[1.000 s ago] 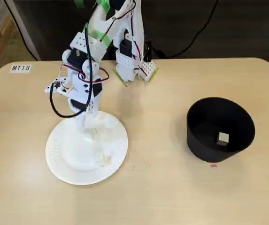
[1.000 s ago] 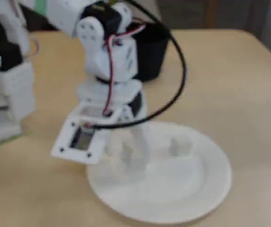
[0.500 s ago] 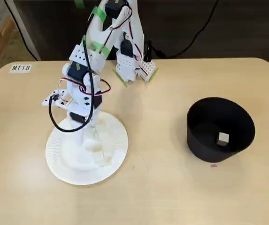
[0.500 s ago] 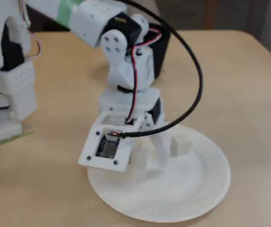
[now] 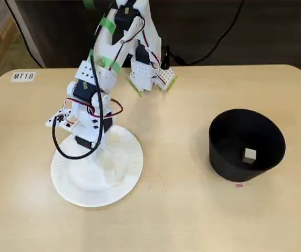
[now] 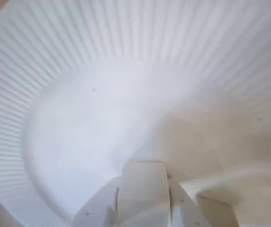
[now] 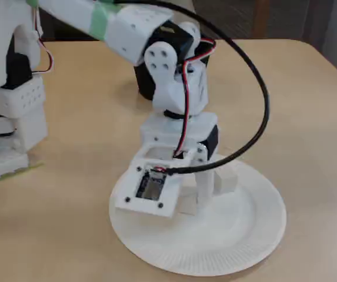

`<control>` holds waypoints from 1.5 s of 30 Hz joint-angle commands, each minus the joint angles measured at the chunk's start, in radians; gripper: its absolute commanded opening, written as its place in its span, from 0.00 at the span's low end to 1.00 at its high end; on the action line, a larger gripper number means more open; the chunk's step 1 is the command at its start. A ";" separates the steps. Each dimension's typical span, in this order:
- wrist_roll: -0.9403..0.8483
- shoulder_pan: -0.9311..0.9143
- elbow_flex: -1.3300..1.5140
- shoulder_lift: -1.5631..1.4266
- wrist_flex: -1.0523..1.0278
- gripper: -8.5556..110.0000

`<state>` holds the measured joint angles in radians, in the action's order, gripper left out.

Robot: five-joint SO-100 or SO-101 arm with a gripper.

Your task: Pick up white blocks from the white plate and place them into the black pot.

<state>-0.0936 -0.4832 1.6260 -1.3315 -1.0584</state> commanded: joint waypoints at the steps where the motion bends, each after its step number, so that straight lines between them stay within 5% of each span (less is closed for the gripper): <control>1: 0.000 -0.002 -0.043 -0.133 0.049 0.05; 9: 0.038 0.130 -0.043 -0.561 0.176 0.05; 20: 0.040 0.841 0.008 -0.788 0.163 0.05; 26: 0.002 1.080 0.258 -0.804 0.324 0.05; 40: 0.003 1.178 0.584 -0.664 0.706 0.05; 45: -0.035 1.157 0.572 -0.653 0.710 0.26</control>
<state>-0.1058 0.6811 2.2089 -1.9819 -0.3682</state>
